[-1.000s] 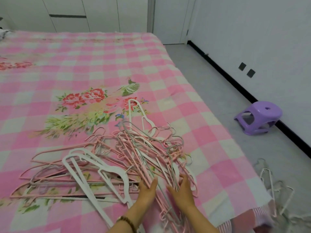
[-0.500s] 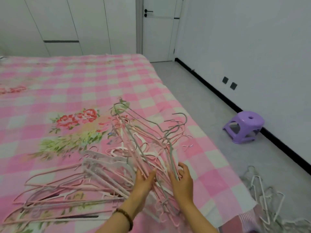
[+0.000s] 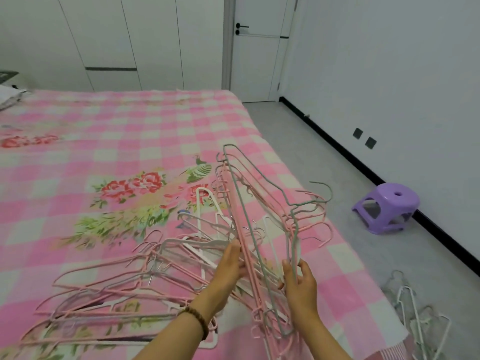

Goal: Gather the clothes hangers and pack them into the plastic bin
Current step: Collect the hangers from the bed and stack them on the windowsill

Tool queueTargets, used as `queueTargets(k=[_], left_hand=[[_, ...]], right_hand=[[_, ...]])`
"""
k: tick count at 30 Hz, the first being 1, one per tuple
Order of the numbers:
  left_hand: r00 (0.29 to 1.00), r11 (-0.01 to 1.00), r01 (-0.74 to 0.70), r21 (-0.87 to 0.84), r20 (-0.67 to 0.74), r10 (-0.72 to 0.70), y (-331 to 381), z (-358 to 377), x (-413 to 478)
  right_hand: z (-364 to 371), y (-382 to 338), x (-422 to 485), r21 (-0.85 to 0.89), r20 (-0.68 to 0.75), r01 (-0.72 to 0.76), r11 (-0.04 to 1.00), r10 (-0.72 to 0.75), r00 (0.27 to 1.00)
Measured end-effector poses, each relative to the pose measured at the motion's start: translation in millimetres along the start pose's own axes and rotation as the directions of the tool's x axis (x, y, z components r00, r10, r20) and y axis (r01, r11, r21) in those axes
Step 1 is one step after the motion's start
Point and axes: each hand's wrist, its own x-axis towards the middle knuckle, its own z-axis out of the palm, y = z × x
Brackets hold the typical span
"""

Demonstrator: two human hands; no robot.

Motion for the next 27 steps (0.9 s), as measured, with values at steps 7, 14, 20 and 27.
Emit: queueTargets(k=[7,14,20,27], left_hand=[[0.982,0.981,0.015,0.192,-0.185,0.021,18,-21,28],[0.991,0.975,0.026,0.223,-0.137,0.005,9,-25,58],[0.993,0.901,-0.038,0.432,-0.085,0.082,8,-10,51],[0.972,0.866,-0.236,0.441,0.092,0.218,11,-10,42]], right_hand=[[-16,-8,7,0.058,0.091,-0.094,0.994,0.088,0.992],[-27,-10,19,0.100,0.140,-0.168,0.981,0.153,0.978],[-22,2,22,0.101,0.157,-0.240,0.966,0.223,0.962],[-9,12,18,0.169,0.110,-0.301,0.939,0.285,0.952]])
